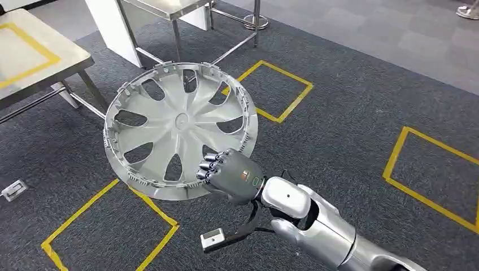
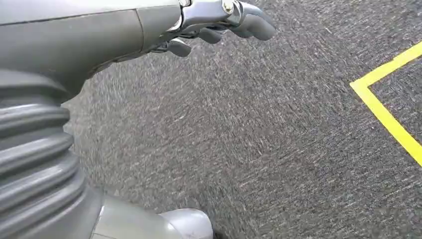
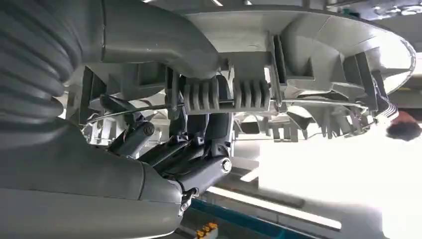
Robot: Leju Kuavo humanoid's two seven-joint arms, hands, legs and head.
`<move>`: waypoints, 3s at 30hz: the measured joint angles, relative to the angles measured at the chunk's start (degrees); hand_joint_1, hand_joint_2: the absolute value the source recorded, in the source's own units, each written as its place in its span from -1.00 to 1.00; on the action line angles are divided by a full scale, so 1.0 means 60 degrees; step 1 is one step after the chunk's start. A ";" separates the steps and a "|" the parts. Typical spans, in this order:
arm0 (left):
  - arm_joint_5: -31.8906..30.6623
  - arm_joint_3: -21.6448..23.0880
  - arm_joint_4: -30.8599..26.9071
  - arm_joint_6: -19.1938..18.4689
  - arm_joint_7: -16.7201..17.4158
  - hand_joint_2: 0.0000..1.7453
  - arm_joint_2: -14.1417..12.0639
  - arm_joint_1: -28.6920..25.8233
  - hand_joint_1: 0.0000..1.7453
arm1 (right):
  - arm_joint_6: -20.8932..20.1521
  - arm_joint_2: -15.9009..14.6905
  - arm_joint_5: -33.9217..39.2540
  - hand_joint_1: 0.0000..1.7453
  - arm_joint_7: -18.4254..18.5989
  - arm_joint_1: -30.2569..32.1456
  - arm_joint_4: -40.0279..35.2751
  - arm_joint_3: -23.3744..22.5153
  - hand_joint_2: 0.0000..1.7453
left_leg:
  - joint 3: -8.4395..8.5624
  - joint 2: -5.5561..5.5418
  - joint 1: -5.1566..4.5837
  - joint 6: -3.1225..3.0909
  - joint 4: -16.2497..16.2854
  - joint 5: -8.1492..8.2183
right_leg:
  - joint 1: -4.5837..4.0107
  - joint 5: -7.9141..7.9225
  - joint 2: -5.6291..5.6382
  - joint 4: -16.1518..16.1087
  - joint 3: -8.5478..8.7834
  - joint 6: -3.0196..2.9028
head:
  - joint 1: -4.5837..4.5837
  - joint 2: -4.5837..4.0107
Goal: Take the parts from the cabinet and place them on the table.
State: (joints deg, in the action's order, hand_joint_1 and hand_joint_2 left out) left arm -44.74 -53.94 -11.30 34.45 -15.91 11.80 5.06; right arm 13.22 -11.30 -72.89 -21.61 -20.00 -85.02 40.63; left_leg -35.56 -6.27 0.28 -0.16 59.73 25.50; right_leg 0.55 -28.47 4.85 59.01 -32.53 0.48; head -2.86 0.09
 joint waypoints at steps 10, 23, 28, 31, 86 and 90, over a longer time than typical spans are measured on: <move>0.0004 0.0000 -0.0004 -0.0066 -0.0150 1.00 -0.0007 -0.0018 -1.00 | 0.0018 -0.0007 0.0018 1.00 -0.0011 -0.0048 0.0007 0.0022 1.00 | -0.1395 0.0962 0.0072 0.0490 0.2775 0.1300 | 0.0014 0.0164 -0.1223 -0.0211 0.0011 -0.0280 | 0.0072 0.0000; -0.0080 0.0000 -0.0004 -0.0066 -0.0088 1.00 -0.0018 0.0014 -1.00 | 0.0040 -0.0033 0.0062 1.00 -0.0026 -0.0040 0.0007 0.0157 1.00 | 0.0120 0.0915 0.0095 -0.0106 -0.0108 0.0085 | 0.0026 -0.1068 -0.0926 0.1767 -0.0767 0.0239 | -0.0022 0.0000; -0.0084 0.0000 -0.0004 -0.0066 -0.0080 1.00 -0.0011 -0.0012 -1.00 | 0.0036 -0.0062 0.0062 1.00 -0.0026 -0.0015 0.0036 0.0168 1.00 | 0.0118 0.0256 0.0088 -0.0086 -0.0060 0.0065 | 0.0041 -0.0286 -0.0791 0.1427 -0.0702 0.0168 | -0.0026 0.0000; -0.0084 0.0000 -0.0004 -0.0066 -0.0080 1.00 -0.0007 0.0003 -1.00 | 0.0047 -0.0073 0.0066 1.00 -0.0030 -0.0027 0.0040 0.0168 1.00 | 0.0032 -0.0071 0.0067 0.0079 -0.0021 0.0023 | 0.0060 0.0044 -0.0168 -0.0007 -0.0061 0.0119 | -0.0018 -0.0003; 0.0197 -0.0222 -0.0015 -0.0554 -0.0121 1.00 -0.0051 -0.0003 -1.00 | -0.0230 0.0128 0.0583 1.00 0.0003 -0.0214 0.0226 0.0280 1.00 | -0.0183 0.0980 0.0025 -0.0248 0.0016 -0.0098 | -0.0030 -0.0733 -0.0899 0.0636 0.0627 0.0156 | 0.0029 0.0000; 0.0197 -0.0222 -0.0015 -0.0554 -0.0124 1.00 -0.0055 -0.0019 -1.00 | -0.0084 0.0128 0.0532 1.00 0.0000 -0.0075 0.0226 0.0280 1.00 | 0.0048 0.0891 -0.0038 -0.0321 0.0014 0.0149 | -0.0031 -0.1690 -0.0880 0.2940 -0.1197 0.0211 | 0.0000 0.0000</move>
State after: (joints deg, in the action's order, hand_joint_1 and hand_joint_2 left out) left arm -43.56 -55.28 -11.39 31.12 -16.66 11.47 4.95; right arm 12.72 -10.54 -69.70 -21.62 -20.45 -83.67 42.31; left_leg -35.27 -0.92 0.05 -2.09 59.82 26.40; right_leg 0.36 -38.61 -0.44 76.65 -39.71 1.74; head -2.86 0.09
